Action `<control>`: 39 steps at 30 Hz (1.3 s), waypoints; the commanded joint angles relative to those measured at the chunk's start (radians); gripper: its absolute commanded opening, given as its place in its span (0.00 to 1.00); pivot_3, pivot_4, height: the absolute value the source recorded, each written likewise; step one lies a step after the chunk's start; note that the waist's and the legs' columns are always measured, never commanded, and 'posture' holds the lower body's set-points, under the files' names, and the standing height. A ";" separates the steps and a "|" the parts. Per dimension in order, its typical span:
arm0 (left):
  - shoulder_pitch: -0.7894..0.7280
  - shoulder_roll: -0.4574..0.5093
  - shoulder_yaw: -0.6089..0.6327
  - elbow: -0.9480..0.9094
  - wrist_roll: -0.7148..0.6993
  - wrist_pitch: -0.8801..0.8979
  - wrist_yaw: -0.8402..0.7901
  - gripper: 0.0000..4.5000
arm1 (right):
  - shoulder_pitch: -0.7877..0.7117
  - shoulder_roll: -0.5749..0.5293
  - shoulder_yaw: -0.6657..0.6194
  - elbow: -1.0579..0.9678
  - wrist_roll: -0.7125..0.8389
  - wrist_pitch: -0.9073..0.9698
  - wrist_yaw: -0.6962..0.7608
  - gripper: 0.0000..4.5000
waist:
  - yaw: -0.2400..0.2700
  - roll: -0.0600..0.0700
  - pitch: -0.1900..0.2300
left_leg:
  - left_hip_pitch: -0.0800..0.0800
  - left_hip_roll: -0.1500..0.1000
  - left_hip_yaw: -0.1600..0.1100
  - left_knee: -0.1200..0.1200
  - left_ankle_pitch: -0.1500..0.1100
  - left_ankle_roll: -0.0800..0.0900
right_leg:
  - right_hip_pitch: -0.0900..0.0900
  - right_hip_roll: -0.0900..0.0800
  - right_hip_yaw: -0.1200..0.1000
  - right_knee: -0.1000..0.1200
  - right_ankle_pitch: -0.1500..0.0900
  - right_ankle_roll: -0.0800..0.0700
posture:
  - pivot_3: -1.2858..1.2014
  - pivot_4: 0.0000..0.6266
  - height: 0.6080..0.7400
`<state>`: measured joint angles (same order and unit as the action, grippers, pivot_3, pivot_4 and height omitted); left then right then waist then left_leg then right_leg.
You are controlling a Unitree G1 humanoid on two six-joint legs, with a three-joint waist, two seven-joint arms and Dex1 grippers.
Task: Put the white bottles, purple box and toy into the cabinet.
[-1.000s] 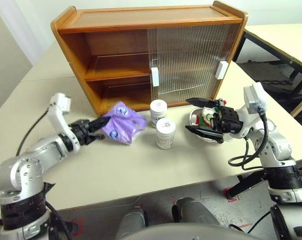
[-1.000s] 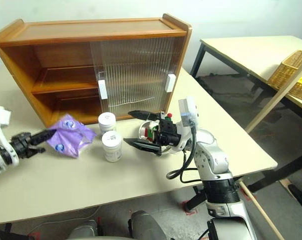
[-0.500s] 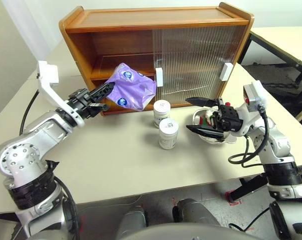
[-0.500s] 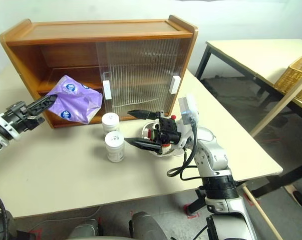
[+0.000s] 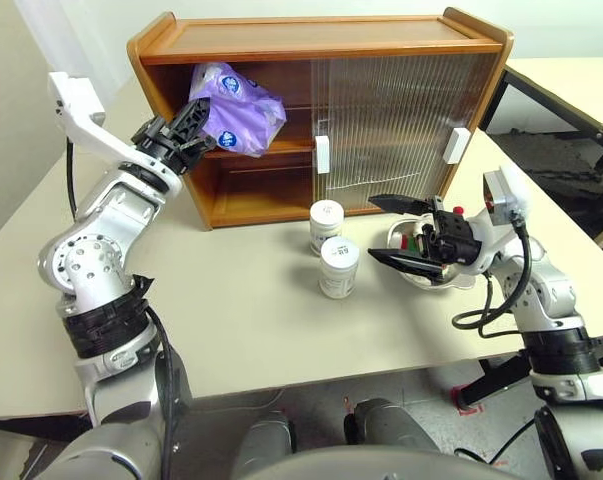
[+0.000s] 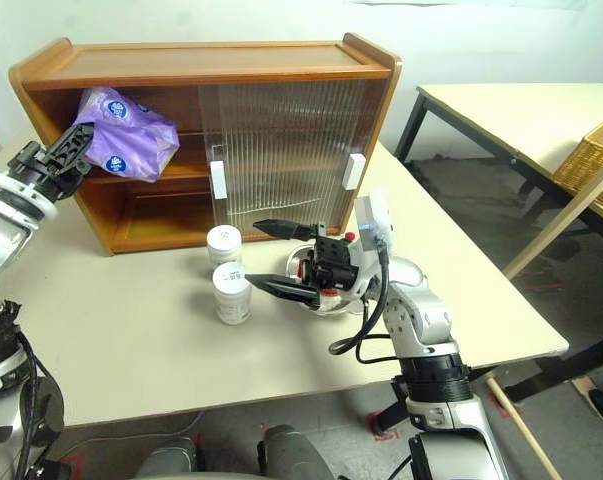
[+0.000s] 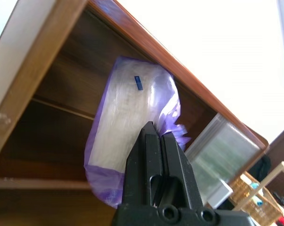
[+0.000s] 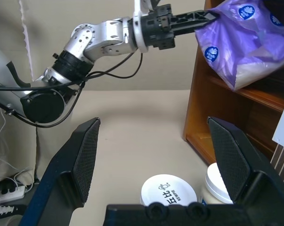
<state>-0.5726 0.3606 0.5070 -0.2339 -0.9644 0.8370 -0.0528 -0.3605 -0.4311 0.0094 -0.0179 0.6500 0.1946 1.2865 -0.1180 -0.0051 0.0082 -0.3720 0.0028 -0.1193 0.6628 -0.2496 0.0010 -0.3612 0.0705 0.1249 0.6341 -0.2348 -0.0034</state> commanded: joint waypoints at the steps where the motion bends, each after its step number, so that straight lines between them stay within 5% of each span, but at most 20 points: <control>1: -0.031 0.002 -0.018 0.063 0.037 -0.048 -0.002 0.01 | 0.010 0.003 -0.005 -0.012 -0.005 -0.006 -0.008 1.00 | -0.002 0.000 0.000 | 0.000 0.000 0.000 0.000 0.000 0.000 | 0.000 0.000 0.000 0.000 0.000 0.000 | 0.43 0.00 1.00; 20: -0.163 -0.082 -0.166 0.349 0.316 -0.309 -0.024 0.01 | 0.020 0.009 -0.008 -0.013 -0.010 -0.026 -0.022 1.00 | -0.028 -0.003 0.002 | -0.001 0.000 0.000 0.000 -0.001 -0.001 | 0.001 0.004 0.000 -0.001 -0.002 0.003 | 0.42 0.00 1.00; 24: -0.159 -0.081 -0.193 0.372 0.379 -0.346 -0.024 0.21 | 0.024 0.013 -0.012 -0.016 -0.009 -0.033 -0.032 1.00 | -0.035 -0.003 0.002 | -0.001 -0.001 0.001 0.001 -0.001 -0.001 | 0.001 0.004 0.000 -0.001 -0.002 0.004 | 0.42 0.00 1.00; 34: -0.107 -0.052 -0.233 0.268 0.420 -0.294 -0.052 0.97 | 0.026 0.022 -0.006 -0.006 -0.015 -0.049 -0.038 1.00 | -0.051 -0.004 0.002 | -0.003 -0.001 0.004 0.001 -0.001 -0.001 | 0.001 0.004 0.000 -0.001 -0.003 0.005 | 0.42 0.00 1.00; 39: -0.009 -0.011 -0.276 0.090 0.431 -0.248 -0.092 0.99 | 0.030 0.024 -0.004 -0.005 -0.016 -0.053 -0.039 1.00 | -0.058 -0.004 0.002 | -0.003 -0.001 0.005 0.001 -0.001 0.000 | 0.001 0.005 0.000 -0.001 -0.004 0.006 | 0.42 0.00 1.00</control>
<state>-0.6031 0.3384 0.2502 -0.0884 -0.5497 0.5788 -0.1239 -0.3353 -0.4061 0.0077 -0.0264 0.6475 0.1502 1.2496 -0.1759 -0.0088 0.0105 -0.3755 0.0014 -0.1144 0.6634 -0.2506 0.0007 -0.3604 0.0751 0.1247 0.6327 -0.2384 0.0022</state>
